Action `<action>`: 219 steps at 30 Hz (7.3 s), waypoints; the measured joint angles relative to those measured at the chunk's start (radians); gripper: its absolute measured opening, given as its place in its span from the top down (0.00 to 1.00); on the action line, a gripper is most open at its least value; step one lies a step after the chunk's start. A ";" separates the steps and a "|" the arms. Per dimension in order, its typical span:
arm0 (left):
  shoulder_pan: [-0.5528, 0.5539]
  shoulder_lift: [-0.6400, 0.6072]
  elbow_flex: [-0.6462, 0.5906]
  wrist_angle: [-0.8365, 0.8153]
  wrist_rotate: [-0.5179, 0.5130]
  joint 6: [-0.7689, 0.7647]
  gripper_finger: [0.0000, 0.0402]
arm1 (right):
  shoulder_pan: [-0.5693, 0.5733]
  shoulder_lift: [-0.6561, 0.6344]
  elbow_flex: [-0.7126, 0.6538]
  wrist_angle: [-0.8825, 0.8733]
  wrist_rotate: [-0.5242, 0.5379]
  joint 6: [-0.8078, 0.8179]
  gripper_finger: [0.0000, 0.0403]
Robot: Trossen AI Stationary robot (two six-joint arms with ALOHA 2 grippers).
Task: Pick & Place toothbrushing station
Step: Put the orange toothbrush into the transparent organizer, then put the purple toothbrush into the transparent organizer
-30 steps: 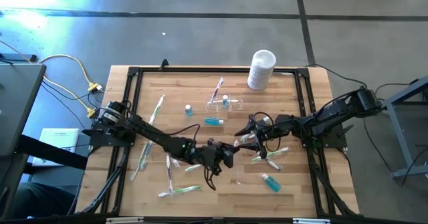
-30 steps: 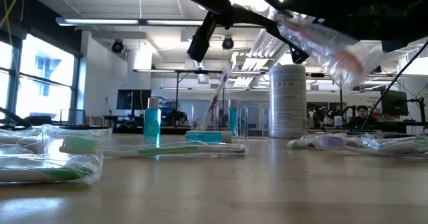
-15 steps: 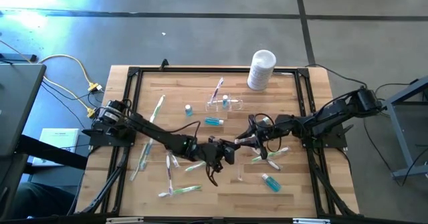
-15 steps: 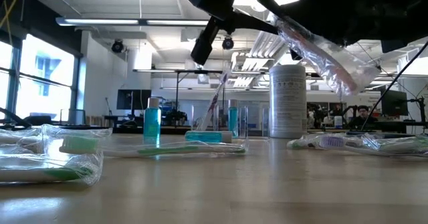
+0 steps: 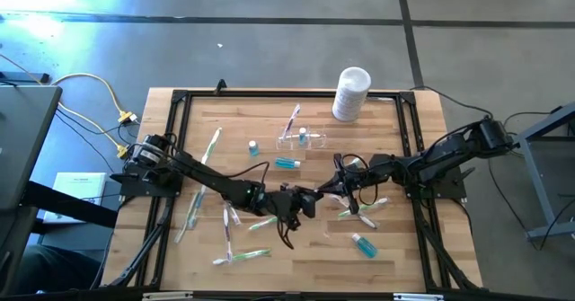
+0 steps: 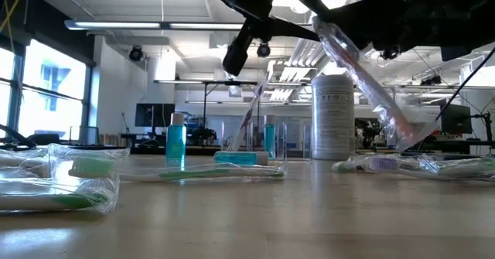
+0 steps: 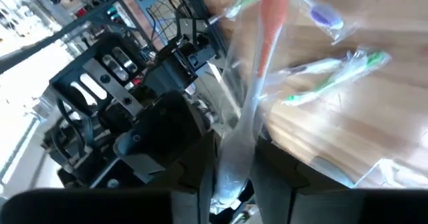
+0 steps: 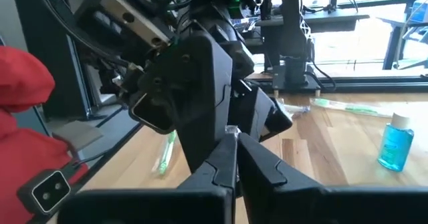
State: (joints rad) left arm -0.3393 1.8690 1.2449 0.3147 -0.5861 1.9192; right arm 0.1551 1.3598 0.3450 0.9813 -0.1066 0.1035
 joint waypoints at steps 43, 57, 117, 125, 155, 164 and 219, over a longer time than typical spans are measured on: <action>-0.119 -0.174 -0.002 -0.477 -0.441 -0.696 0.62 | 0.002 -0.233 -0.002 -0.097 0.188 -0.158 0.99; 0.128 -0.528 -0.003 -1.189 0.302 -1.726 0.62 | -0.082 -0.422 -0.001 -0.109 0.533 -0.441 1.00; 0.267 -1.127 -0.814 -0.466 0.455 -1.929 0.62 | -0.468 0.116 0.156 -0.016 0.419 -0.137 0.56; 0.267 -1.127 -0.814 -0.510 0.471 -1.965 0.62 | -0.415 -0.056 0.156 -0.198 0.504 -0.149 0.46; 0.267 -0.931 -0.814 -0.390 0.468 -1.969 0.62 | -0.242 -0.390 0.150 -1.523 0.179 0.183 0.47; 0.267 -0.885 -0.814 -0.392 0.473 -1.977 0.62 | -0.206 -0.210 0.150 -1.522 0.193 0.190 0.53; 0.267 -0.868 -0.814 0.202 0.558 -2.588 0.62 | 0.280 0.032 0.474 -0.916 0.972 -0.730 0.96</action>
State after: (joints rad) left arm -0.0723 1.0006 0.4305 0.5171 -0.0280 -0.6691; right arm 0.4350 1.3917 0.8194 0.0654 0.8650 -0.6267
